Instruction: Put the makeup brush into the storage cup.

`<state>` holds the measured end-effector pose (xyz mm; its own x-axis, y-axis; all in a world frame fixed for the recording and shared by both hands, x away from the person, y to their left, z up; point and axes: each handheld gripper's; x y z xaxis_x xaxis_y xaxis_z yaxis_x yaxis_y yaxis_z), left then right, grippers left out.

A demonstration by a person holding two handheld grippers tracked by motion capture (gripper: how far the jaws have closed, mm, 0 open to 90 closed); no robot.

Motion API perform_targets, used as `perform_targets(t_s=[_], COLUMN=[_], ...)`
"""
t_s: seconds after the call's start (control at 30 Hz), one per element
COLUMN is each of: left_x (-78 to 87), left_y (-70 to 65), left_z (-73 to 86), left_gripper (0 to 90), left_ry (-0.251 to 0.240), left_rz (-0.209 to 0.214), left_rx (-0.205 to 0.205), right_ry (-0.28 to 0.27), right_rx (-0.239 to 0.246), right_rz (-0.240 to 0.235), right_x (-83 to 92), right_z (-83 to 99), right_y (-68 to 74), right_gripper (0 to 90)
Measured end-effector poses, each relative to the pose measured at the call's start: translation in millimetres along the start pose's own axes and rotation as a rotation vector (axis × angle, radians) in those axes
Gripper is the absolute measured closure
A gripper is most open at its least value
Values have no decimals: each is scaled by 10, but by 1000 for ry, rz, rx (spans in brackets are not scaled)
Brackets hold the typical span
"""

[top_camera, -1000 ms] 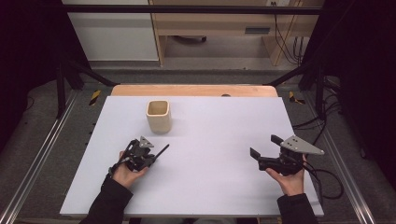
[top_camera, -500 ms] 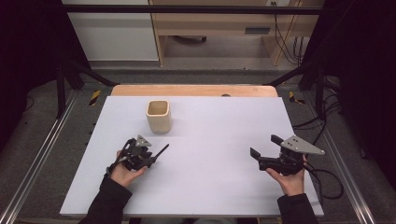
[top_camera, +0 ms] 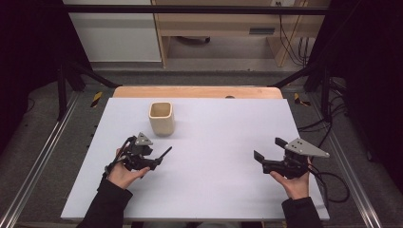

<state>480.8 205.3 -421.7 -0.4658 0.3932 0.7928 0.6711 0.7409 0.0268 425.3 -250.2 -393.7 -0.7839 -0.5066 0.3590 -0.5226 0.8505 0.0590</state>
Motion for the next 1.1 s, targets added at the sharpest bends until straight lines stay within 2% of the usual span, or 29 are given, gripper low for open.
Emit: perform_targets(t_s=[0.2, 0.33, 0.47, 0.63, 0.87, 1.1], left_x=[-35, -92, -192, -307, -383, -438], left_y=[92, 116, 131, 136, 139, 163], left_z=[-96, -182, -220, -177, -149, -96], left_gripper=[365, 363, 428, 483, 608, 715], left_ry=[55, 107, 170, 231, 249, 247], left_rz=[4, 15, 23, 26, 47, 63], left_rx=[-17, -30, -49, -74, -82, -71], right_ry=[2, 3, 3, 1, 10, 5], right_rx=[3, 5, 1, -2, -1, -2], right_rz=[0, -2, -5, -9, -11, -15], right_x=[-2, -6, -7, -5, -21, -18], right_z=[1, 2, 1, 0, 6, 3], right_y=[0, -2, 1, -2, 7, 3], right_gripper=[71, 72, 72, 71, 72, 71])
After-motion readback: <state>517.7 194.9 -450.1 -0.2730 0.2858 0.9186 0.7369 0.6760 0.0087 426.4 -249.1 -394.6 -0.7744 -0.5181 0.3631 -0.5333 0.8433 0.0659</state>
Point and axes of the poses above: each handheld gripper's, and its own axes: x roughly backward along the jaws, z roughly out of its underside, y roughly to its left, and after that the axes turned 1 degree about y, right-handed
